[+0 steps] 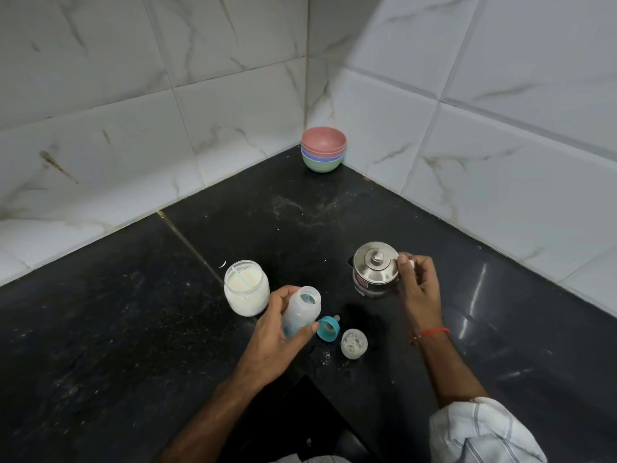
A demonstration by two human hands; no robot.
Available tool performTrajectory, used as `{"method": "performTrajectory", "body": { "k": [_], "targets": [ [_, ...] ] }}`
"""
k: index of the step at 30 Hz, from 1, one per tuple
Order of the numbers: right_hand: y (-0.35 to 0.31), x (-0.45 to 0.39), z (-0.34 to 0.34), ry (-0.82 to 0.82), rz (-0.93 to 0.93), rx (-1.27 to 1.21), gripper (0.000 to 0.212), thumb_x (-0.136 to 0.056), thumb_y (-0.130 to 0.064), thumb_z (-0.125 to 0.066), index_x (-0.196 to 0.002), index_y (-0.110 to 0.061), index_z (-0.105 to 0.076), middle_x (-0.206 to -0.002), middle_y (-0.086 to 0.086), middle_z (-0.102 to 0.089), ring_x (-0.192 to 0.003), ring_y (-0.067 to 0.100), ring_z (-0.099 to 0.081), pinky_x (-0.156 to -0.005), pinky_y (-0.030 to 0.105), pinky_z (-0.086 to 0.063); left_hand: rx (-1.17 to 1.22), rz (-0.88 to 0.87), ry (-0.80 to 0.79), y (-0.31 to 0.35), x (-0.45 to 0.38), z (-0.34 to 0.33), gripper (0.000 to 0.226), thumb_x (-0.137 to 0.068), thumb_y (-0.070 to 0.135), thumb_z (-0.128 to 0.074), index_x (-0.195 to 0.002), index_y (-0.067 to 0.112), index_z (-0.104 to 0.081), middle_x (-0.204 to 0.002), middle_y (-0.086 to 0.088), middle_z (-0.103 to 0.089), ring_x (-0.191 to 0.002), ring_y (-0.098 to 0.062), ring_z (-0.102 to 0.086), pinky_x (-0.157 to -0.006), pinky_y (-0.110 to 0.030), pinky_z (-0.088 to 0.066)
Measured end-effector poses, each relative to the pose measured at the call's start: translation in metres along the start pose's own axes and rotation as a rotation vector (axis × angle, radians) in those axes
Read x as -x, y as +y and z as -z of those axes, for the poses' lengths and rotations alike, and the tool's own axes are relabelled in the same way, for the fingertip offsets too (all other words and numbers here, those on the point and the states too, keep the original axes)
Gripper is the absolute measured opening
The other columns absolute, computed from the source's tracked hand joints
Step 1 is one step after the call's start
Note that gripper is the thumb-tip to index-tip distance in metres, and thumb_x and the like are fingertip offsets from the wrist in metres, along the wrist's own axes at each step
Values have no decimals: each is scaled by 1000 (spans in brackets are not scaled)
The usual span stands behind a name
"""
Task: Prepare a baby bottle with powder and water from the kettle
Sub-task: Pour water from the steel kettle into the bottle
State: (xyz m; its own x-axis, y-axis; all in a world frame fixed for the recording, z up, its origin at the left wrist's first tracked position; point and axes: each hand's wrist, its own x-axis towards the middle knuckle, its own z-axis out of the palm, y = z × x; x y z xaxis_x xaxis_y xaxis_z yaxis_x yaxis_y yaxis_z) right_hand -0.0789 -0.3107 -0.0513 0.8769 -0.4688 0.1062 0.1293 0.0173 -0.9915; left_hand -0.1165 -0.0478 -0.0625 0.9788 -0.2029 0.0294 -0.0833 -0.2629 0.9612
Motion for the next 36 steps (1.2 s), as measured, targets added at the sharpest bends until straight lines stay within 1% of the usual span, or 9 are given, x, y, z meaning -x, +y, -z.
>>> {"method": "performTrajectory", "body": {
  "k": [3,6,8,13,17,21,26,31,36],
  "targets": [
    [-21,10,1,-53,46,9,16,-103,-15,-61,-89,-22,-59,-97,-6,-69,-84,8,-60,-77,34,-51,-12,2,-16,4,3,-4,58,-86,25,-82,-129,39,-46,-125,31,-58,-121,4,-57,-92,-7,-47],
    [-42,23,1,-105,121,88,10,-96,-34,-66,-87,-37,-62,-104,1,-71,-90,17,-61,-81,48,-51,-38,-10,-17,9,6,-7,56,-85,25,-82,-125,39,-46,-122,37,-56,-118,9,-57,-90,-5,-46],
    [-55,31,1,-139,163,131,8,-93,-38,-66,-87,-39,-62,-106,2,-71,-93,18,-62,-82,50,-52,-39,-11,-20,10,8,-9,56,-85,25,-82,-125,38,-46,-123,36,-58,-118,7,-58,-90,-7,-48],
    [-86,48,-2,-206,287,245,15,-99,-18,-67,-92,-30,-60,-102,-5,-71,-92,11,-64,-74,26,-53,-45,-30,-28,17,16,-14,53,-86,23,-82,-124,39,-48,-122,34,-61,-116,4,-61,-89,-8,-48],
    [-97,56,-1,-272,338,395,5,-98,-31,-68,-100,-31,-64,-106,-11,-70,-102,21,-65,-79,39,-56,-51,-39,-49,18,22,-16,54,-87,22,-81,-128,36,-49,-122,31,-62,-117,3,-60,-90,-8,-48],
    [-106,65,-2,-313,445,560,7,-97,-26,-69,-102,-23,-66,-103,-13,-69,-104,17,-62,-85,33,-52,-61,-51,-62,20,27,-16,57,-87,23,-81,-133,30,-49,-126,17,-65,-116,-2,-63,-92,-15,-51],
    [-109,71,-4,-374,565,717,10,-98,-27,-68,-102,-18,-65,-105,-7,-68,-105,19,-58,-90,20,-44,-86,-64,-63,22,34,-16,57,-85,23,-82,-132,29,-50,-123,18,-66,-111,4,-62,-85,-5,-46],
    [-113,76,-5,-390,619,759,24,-98,-39,-58,-103,-17,-65,-104,-7,-66,-105,20,-56,-91,18,-43,-71,-44,-78,20,38,-16,58,-85,22,-83,-132,31,-49,-123,18,-65,-112,8,-60,-85,-5,-46],
    [-115,78,-6,-391,646,770,24,-98,-39,-58,-103,-17,-65,-108,-7,-67,-108,22,-56,-92,24,-46,-55,-35,-82,16,39,-17,60,-84,26,-83,-132,35,-48,-124,22,-64,-115,2,-61,-87,-9,-48]
  ]
}}
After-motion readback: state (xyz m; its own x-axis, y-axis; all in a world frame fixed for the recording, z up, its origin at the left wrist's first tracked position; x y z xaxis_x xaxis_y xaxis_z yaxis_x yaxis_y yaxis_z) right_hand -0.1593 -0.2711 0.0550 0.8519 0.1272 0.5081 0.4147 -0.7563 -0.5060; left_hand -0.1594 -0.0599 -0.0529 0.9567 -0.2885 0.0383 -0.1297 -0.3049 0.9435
